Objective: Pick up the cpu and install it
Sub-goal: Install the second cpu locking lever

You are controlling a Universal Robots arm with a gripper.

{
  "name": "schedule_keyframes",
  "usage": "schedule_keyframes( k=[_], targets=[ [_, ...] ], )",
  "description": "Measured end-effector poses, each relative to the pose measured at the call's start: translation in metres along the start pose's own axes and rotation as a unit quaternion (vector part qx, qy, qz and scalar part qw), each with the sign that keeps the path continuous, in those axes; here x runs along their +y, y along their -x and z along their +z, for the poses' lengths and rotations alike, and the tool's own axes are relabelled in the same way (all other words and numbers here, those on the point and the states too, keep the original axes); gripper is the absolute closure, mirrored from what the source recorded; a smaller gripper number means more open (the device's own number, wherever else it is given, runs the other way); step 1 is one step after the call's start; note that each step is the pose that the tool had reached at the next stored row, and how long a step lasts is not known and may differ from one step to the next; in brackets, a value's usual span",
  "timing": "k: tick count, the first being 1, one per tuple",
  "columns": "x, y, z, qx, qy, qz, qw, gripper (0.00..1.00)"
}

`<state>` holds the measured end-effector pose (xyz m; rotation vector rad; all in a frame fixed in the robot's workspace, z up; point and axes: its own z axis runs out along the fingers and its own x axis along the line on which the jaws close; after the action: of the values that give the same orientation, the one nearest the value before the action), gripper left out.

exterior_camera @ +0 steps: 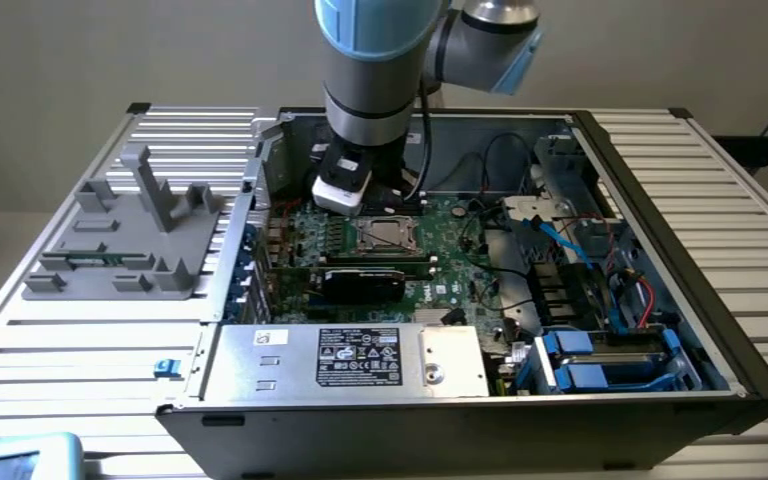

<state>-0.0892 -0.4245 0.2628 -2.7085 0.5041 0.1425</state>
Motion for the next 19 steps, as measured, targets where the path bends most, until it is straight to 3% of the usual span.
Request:
schedule_keyframes(
  k=[8,19],
  targets=[
    [0.0159,-0.006,-0.002,-0.0002,-0.0004,0.0,1.0,0.89],
    [0.025,-0.011,0.0139,-0.0008,-0.0002,-0.001,1.0,0.89]
  ],
)
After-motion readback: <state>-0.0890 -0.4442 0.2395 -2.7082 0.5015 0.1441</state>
